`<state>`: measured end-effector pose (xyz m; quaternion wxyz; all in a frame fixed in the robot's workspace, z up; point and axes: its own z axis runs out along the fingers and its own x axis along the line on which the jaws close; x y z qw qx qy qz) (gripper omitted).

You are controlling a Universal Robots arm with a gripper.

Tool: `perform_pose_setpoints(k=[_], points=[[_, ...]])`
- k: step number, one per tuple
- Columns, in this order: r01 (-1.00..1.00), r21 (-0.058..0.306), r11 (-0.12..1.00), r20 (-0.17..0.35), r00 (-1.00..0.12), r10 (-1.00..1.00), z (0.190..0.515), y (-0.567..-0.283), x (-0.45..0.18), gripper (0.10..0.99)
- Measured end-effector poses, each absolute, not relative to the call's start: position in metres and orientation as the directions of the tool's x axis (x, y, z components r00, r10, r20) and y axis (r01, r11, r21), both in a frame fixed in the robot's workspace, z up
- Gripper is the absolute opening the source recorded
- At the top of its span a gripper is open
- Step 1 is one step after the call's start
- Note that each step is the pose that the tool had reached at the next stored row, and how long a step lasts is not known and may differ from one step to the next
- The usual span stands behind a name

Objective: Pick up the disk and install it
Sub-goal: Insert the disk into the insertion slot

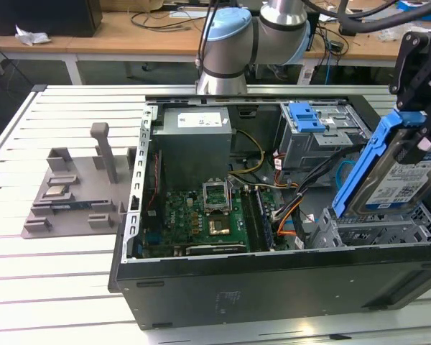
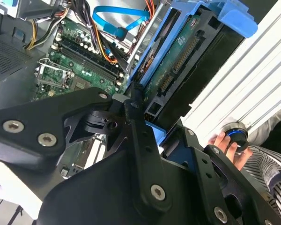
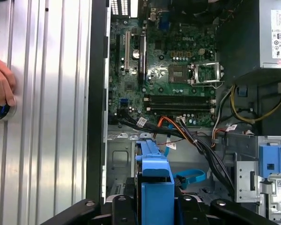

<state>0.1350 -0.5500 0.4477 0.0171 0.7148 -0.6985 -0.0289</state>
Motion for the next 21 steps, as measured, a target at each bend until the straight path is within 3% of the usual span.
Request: perform_pose_setpoints(k=[21], points=[[-0.998, 0.065, -0.023, -0.018, 0.022, -1.0, 0.4, -0.55, 0.135, 0.369]])
